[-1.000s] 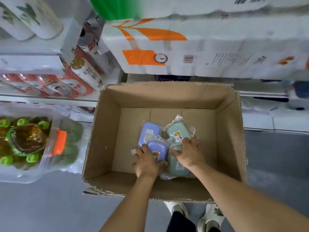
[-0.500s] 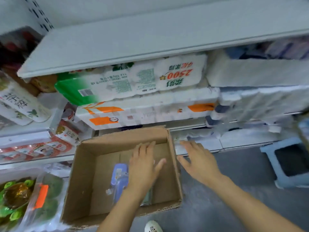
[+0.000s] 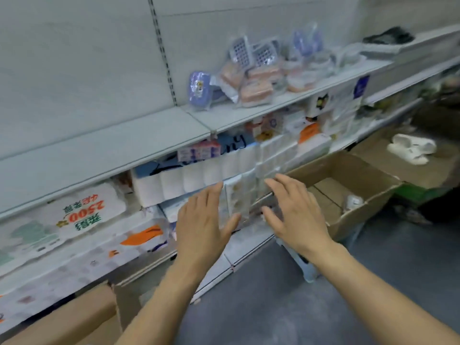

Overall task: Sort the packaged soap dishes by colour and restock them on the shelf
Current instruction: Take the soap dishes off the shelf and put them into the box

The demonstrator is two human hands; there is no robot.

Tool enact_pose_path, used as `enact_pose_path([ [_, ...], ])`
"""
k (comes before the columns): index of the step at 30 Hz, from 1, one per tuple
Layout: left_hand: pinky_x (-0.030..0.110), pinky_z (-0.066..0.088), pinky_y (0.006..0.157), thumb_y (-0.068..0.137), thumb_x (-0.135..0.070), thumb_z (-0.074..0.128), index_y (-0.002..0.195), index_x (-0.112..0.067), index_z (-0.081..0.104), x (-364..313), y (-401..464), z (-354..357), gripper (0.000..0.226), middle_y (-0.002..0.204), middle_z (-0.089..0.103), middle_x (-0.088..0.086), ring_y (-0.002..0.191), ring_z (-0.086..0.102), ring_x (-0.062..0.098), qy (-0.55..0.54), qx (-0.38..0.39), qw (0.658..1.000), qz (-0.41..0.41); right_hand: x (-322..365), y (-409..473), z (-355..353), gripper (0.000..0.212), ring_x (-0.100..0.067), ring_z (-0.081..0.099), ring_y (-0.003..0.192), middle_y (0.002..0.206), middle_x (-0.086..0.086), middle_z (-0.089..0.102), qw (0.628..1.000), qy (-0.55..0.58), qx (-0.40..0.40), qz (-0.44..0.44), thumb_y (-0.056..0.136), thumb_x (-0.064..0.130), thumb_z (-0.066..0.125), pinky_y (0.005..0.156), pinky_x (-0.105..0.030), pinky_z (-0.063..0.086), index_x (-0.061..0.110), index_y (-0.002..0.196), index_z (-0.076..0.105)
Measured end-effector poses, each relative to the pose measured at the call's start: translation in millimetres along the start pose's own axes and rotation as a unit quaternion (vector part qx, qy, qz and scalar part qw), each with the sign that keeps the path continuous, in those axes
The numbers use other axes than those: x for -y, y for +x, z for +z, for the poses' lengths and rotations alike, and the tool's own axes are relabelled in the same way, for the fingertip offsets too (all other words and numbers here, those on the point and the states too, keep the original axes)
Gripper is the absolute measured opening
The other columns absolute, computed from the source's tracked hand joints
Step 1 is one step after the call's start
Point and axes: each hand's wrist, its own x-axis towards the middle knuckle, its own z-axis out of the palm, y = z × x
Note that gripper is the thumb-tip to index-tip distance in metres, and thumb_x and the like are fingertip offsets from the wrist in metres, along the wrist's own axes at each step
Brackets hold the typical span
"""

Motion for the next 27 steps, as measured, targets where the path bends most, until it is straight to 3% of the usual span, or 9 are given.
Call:
enact_pose_path([
  [4, 0.042, 0.049, 0.087, 0.085, -0.06, 0.045, 0.14, -0.019, 0.045, -61.4, 56.8, 28.0, 0.067, 0.125, 0.059, 0.001, 0.109, 0.057, 0.027, 0.026, 0.012, 0.995, 0.092, -72.5, 14.5, -34.9, 0.055, -0.027, 0.041, 0.131, 0.144, -0.008, 0.043, 0.998, -0.022, -0.032, 0.042, 0.089, 0.037, 0.062, 0.097, -0.044, 0.042, 0.019, 0.138, 0.045],
  [9, 0.04, 0.048, 0.089, 0.087, -0.062, 0.042, 0.146, -0.021, 0.038, -135.6, 117.2, 77.7, 0.072, 0.13, 0.054, 0.0, 0.114, 0.053, 0.024, 0.018, 0.015, 0.992, 0.124, -164.1, 40.6, -61.4, 0.057, -0.021, 0.032, 0.136, 0.15, -0.003, 0.036, 0.995, -0.033, -0.047, 0.077, 0.092, 0.04, 0.056, 0.103, -0.04, 0.036, 0.023, 0.143, 0.038],
  [18, 0.036, 0.042, 0.095, 0.089, -0.056, 0.053, 0.144, -0.023, 0.04, -253.7, 266.9, 178.1, 0.066, 0.133, 0.051, -0.001, 0.119, 0.049, 0.021, -0.025, 0.006, 0.994, 0.105, -339.9, 141.7, -94.3, 0.051, -0.016, 0.03, 0.137, 0.15, 0.003, 0.034, 0.995, -0.062, -0.022, 0.077, 0.094, 0.041, 0.05, 0.105, -0.036, 0.032, 0.027, 0.142, 0.04],
  [27, 0.032, 0.041, 0.097, 0.09, -0.056, 0.055, 0.146, -0.028, 0.035, -324.0, 400.1, 229.4, 0.066, 0.135, 0.048, -0.007, 0.123, 0.044, 0.015, -0.071, -0.004, 0.996, 0.062, -473.1, 262.8, -100.4, 0.049, -0.016, 0.038, 0.13, 0.144, 0.006, 0.039, 0.998, -0.025, -0.029, 0.052, 0.094, 0.039, 0.052, 0.099, -0.036, 0.042, 0.026, 0.14, 0.04],
])
